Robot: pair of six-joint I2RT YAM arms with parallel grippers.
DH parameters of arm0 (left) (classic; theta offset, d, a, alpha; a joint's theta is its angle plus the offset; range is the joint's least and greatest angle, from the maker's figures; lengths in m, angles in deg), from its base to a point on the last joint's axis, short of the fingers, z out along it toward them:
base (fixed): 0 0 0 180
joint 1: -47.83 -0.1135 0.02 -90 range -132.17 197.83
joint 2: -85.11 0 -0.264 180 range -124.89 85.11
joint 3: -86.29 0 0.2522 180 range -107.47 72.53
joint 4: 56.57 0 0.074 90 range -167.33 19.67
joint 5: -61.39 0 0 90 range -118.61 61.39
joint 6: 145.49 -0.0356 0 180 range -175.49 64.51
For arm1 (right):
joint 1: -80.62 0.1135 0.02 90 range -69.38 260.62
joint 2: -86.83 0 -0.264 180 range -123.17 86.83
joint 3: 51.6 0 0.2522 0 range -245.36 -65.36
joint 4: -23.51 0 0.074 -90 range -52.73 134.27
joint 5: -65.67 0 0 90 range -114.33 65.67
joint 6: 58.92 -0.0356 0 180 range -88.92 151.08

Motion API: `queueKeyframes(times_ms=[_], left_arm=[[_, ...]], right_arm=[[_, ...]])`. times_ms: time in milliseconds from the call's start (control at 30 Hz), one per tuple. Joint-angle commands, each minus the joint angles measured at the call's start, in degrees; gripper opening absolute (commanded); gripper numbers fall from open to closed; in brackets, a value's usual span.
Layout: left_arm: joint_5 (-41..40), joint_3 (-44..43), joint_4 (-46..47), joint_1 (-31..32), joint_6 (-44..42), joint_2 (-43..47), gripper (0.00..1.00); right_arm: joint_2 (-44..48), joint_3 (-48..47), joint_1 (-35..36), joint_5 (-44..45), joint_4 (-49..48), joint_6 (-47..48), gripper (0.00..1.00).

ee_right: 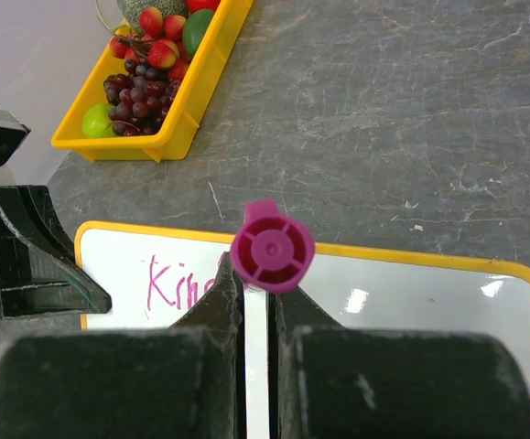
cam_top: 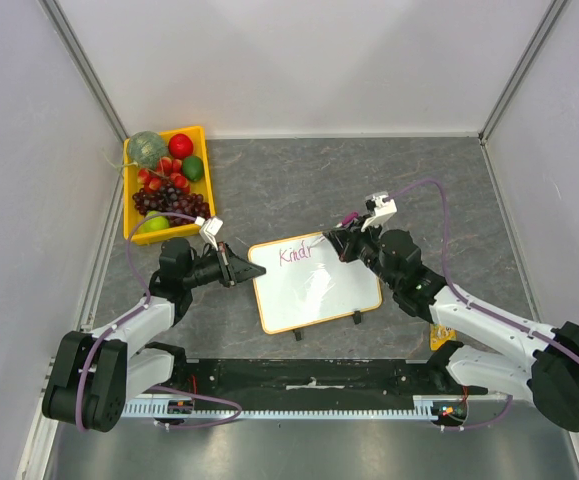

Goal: Write a sentence on the whiteboard

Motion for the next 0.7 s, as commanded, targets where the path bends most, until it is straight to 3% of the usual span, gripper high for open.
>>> queueKeyframes(times_ms=[0,667], left_arm=[[-4.85,0.98,-5.80,0.14,-5.34,-0.54,0.02],[-4.85,0.81,-5.80,0.23,-5.43,-0.81,0.02]], right_arm=[[-0.43,-2.11,-0.07,4.40,2.29,1.14,0.00],[1.86,1.49,-0.07,1.07,5.02,1.32,0.00]])
